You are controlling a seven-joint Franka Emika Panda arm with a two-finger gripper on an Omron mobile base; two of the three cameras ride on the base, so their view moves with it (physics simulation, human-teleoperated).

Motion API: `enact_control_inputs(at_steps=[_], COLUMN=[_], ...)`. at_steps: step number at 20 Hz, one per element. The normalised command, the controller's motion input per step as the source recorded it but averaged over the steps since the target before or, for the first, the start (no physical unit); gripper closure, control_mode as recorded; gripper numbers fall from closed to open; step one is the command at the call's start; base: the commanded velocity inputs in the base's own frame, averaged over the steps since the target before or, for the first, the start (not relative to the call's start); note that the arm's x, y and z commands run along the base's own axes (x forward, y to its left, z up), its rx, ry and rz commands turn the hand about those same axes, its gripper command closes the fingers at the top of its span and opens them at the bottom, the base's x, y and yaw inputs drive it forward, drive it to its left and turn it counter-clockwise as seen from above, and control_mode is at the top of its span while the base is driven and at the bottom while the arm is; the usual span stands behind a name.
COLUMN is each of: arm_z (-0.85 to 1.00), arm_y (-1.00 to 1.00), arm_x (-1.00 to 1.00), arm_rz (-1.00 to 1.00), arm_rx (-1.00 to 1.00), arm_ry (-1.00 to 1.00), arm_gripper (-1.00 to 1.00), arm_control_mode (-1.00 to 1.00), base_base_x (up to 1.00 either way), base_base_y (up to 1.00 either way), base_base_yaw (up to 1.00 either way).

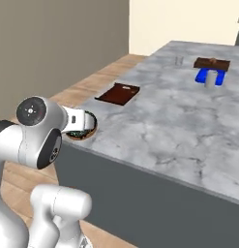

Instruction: Take the donuts from the fridge and place them on the empty tray on the dining counter.

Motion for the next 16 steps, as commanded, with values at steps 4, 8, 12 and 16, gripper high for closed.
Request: enact_control_inputs(at_steps=[4, 8, 12, 16], arm_z=[0.0, 0.0, 0.0, 0.0], arm_y=[0.0, 0.0, 0.0, 0.0], arm_x=[0.0, 0.0, 0.0, 0.0], arm_rz=[0.0, 0.0, 0.0, 0.0], arm_rx=[0.0, 0.0, 0.0, 0.0], arm_ry=[0.0, 0.0, 0.0, 0.0], arm_gripper=[1.0, 1.0, 1.0, 1.0], arm_control_mode=[1.0, 1.0, 1.0, 1.0], base_base_x=[0.13, 0.14, 0.24, 0.36], base_base_y=[1.0, 1.0, 0.97, 1.0], base_base_yaw=[-0.24, -0.21, -0.22, -0.33])
